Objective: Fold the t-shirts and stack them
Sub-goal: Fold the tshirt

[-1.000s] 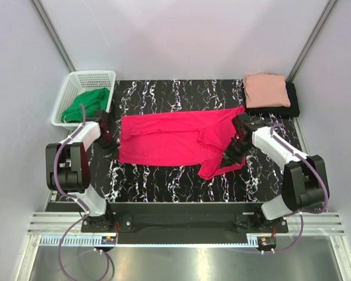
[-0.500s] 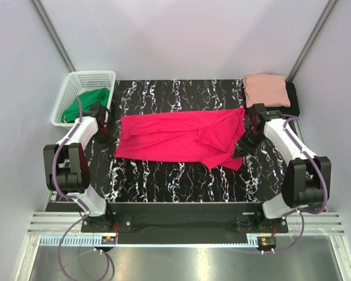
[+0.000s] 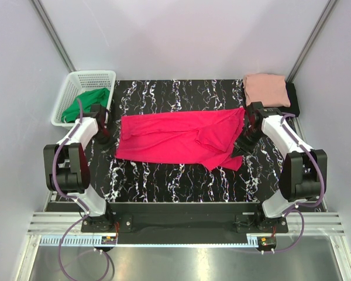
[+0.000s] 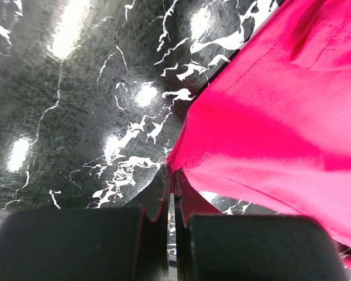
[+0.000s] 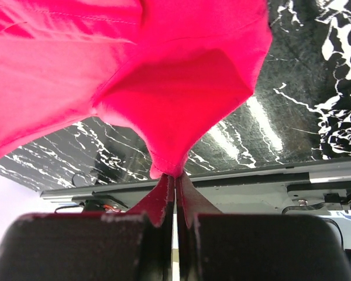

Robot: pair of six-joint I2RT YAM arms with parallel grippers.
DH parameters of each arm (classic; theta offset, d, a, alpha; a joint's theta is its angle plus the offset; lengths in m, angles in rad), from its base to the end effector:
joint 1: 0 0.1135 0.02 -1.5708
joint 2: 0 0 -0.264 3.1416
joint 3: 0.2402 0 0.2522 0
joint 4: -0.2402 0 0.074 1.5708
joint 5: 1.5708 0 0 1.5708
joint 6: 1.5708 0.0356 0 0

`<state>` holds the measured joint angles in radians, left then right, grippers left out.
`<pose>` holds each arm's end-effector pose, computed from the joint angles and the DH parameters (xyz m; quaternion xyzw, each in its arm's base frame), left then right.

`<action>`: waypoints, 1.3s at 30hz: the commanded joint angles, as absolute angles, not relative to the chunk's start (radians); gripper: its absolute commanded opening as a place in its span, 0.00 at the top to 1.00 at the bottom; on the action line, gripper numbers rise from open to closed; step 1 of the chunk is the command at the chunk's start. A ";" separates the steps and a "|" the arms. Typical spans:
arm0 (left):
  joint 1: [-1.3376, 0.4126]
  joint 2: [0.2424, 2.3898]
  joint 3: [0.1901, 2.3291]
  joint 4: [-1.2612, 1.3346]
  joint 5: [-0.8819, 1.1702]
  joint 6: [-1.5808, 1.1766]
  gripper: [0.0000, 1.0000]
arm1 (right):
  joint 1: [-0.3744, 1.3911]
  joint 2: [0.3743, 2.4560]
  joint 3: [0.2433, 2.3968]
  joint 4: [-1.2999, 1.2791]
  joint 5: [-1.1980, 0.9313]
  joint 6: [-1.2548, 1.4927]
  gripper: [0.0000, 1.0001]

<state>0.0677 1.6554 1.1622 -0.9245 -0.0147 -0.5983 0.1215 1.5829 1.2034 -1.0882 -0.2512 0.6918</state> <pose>0.3025 0.0210 0.2051 -0.3264 0.9421 -0.0130 0.0757 0.2810 0.0432 0.2346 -0.2725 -0.9526 -0.1351 0.0025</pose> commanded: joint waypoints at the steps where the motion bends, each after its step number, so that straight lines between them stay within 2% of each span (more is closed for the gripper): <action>1: 0.074 1.635 1.137 -0.901 0.043 -0.575 1.00 | 0.118 1.585 1.261 -1.091 -0.287 0.666 1.00; 15: 0.072 1.608 1.175 -0.904 0.155 -0.515 1.00 | 0.120 1.575 1.370 -1.150 -0.327 0.637 1.00; 32: 0.071 1.566 1.184 -0.914 0.157 -0.511 1.00 | 0.115 1.558 1.430 -1.193 -0.298 0.598 1.00; 39: 0.071 1.582 1.218 -0.919 0.160 -0.503 1.00 | 0.086 1.606 1.523 -1.213 -0.278 0.566 1.00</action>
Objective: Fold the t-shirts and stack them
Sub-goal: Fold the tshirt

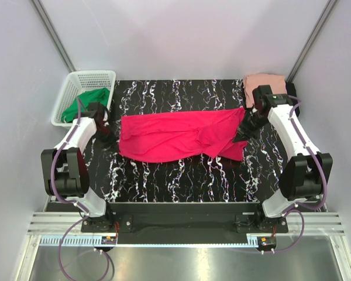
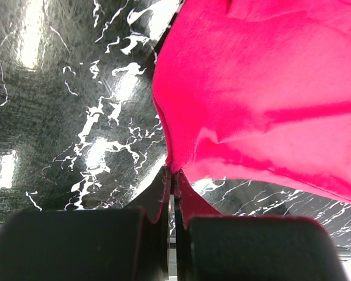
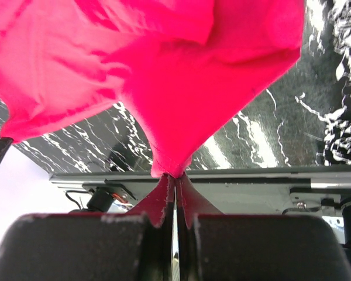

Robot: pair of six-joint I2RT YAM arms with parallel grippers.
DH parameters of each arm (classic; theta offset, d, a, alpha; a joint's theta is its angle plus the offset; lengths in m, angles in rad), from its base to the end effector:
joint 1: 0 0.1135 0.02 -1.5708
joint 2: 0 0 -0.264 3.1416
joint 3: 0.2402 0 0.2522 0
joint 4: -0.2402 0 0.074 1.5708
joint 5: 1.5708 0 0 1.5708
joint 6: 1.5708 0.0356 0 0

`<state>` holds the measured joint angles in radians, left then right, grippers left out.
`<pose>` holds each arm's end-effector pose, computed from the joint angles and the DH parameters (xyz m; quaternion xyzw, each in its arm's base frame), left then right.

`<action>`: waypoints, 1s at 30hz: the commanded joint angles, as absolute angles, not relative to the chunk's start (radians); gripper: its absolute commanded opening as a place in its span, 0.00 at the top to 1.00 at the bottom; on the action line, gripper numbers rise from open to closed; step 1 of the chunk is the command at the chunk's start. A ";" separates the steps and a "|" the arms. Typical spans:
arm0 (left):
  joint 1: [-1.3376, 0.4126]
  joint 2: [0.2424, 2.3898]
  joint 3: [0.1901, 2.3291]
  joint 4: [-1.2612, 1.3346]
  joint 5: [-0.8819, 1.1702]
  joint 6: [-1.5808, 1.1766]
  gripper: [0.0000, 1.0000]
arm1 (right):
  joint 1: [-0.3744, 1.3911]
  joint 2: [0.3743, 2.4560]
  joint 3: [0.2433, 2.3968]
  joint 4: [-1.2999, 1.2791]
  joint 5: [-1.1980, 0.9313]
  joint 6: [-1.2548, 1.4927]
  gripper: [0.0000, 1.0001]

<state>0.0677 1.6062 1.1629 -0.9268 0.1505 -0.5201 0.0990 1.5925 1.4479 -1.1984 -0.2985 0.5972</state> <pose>0.2978 0.0148 0.2195 -0.2802 0.9518 -0.0953 0.0806 0.2987 0.0402 0.2963 0.2258 0.9563 0.1772 0.0553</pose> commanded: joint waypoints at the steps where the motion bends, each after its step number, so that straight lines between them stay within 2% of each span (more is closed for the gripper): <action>1: 0.072 1.580 1.224 -0.920 0.158 -0.503 1.00 | 0.080 1.618 1.535 -1.218 -0.272 0.558 1.00; 17: 0.072 1.673 1.350 -0.925 0.112 -0.525 1.00 | 0.051 1.707 1.655 -1.246 -0.261 0.476 1.00; 30: 0.072 1.704 1.396 -0.939 0.097 -0.532 1.00 | 0.032 1.828 1.847 -1.276 -0.271 0.439 1.00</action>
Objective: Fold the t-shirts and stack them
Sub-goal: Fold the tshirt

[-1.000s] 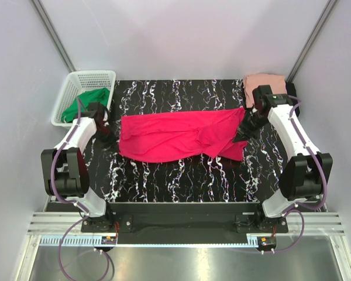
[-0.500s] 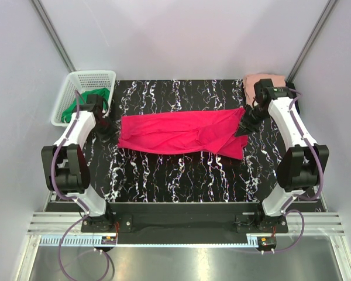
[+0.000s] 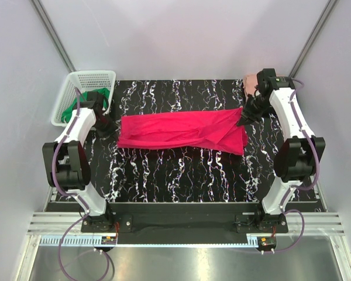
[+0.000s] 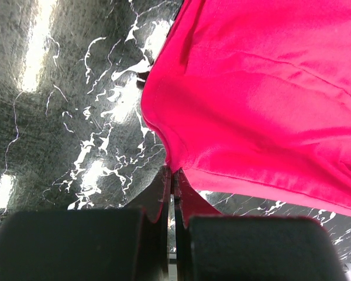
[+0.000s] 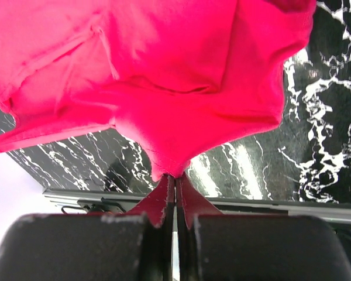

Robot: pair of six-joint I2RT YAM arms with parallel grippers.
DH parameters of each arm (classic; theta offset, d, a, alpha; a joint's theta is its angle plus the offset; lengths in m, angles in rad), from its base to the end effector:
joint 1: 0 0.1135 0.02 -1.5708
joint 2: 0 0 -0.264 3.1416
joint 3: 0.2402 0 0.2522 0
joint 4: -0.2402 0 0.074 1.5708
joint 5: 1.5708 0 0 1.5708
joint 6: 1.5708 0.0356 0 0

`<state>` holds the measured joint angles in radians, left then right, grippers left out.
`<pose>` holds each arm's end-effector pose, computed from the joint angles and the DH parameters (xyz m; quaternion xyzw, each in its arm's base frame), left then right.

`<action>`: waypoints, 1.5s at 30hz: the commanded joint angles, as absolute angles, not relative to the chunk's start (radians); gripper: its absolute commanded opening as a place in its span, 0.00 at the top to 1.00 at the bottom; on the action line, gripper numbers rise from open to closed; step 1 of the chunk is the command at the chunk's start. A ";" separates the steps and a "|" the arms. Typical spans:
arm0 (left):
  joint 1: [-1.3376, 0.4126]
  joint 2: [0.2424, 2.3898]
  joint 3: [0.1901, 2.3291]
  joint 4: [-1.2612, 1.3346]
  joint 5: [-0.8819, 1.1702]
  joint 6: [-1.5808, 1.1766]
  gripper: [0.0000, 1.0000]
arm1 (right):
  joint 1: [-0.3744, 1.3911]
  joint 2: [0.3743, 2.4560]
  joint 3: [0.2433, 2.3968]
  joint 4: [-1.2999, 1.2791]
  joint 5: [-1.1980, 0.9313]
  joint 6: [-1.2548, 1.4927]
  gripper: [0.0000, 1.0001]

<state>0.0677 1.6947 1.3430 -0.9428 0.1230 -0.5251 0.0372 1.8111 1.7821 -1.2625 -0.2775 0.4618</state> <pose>0.3326 0.0182 0.2422 -0.2806 0.9480 -0.0905 0.1201 0.3587 0.0231 0.3187 0.1878 0.9628 0.1668 0.0998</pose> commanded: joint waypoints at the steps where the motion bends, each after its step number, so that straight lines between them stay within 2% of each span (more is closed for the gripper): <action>1: 0.072 1.709 1.399 -0.940 0.098 -0.531 1.00 | 0.034 1.841 1.855 -1.276 -0.276 0.437 1.00; 23: 0.071 1.752 1.465 -0.945 0.032 -0.560 1.00 | 0.032 1.997 2.091 -1.305 -0.304 0.413 1.00; 45: 0.072 1.809 1.519 -0.968 0.009 -0.541 1.00 | 0.012 2.074 2.175 -1.316 -0.230 0.410 1.00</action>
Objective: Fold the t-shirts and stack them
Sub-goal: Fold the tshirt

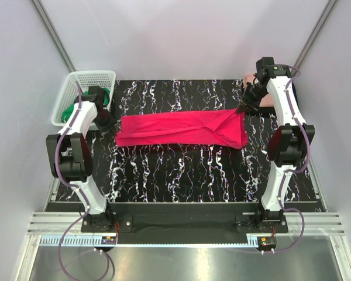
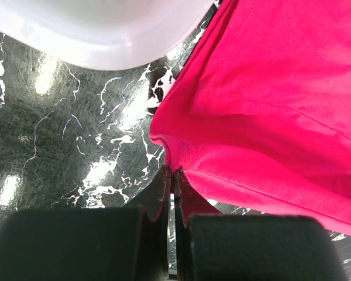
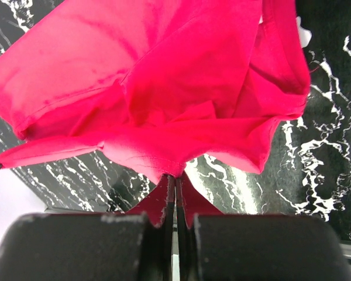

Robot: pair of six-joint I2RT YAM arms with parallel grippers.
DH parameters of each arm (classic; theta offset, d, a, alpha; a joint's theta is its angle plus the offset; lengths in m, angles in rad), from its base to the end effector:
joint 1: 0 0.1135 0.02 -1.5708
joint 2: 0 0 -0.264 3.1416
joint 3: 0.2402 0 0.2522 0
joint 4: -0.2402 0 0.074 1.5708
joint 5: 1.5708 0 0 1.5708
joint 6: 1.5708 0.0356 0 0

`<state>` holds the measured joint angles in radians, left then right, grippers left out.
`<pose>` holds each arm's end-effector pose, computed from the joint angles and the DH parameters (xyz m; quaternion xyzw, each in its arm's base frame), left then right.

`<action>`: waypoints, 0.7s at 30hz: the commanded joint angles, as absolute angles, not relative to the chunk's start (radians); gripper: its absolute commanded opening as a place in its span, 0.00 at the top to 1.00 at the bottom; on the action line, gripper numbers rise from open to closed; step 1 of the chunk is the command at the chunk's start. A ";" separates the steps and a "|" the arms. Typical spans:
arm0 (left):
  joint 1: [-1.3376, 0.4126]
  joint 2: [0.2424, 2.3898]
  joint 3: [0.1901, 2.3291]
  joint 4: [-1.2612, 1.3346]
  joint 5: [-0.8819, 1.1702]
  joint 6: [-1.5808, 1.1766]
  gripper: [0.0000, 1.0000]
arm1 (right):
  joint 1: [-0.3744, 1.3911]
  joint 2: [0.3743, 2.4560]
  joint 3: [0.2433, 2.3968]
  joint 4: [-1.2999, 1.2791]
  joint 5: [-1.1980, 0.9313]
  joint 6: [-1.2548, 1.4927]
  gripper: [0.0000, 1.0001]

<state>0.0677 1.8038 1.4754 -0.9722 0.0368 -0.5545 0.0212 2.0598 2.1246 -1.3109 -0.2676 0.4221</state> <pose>0.3607 0.0231 0.2426 -0.3009 0.9439 -0.0502 0.1263 0.4188 0.0183 0.3196 0.1736 0.9627 0.1636 0.1273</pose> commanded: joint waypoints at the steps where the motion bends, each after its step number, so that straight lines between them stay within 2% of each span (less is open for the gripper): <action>1: 0.072 1.813 1.520 -0.968 0.008 -0.541 1.00 | 0.014 2.078 2.181 -1.318 -0.230 0.410 1.00; 21: 0.072 1.971 1.677 -1.002 0.003 -0.540 1.00 | 0.006 2.226 2.338 -1.341 -0.199 0.425 1.00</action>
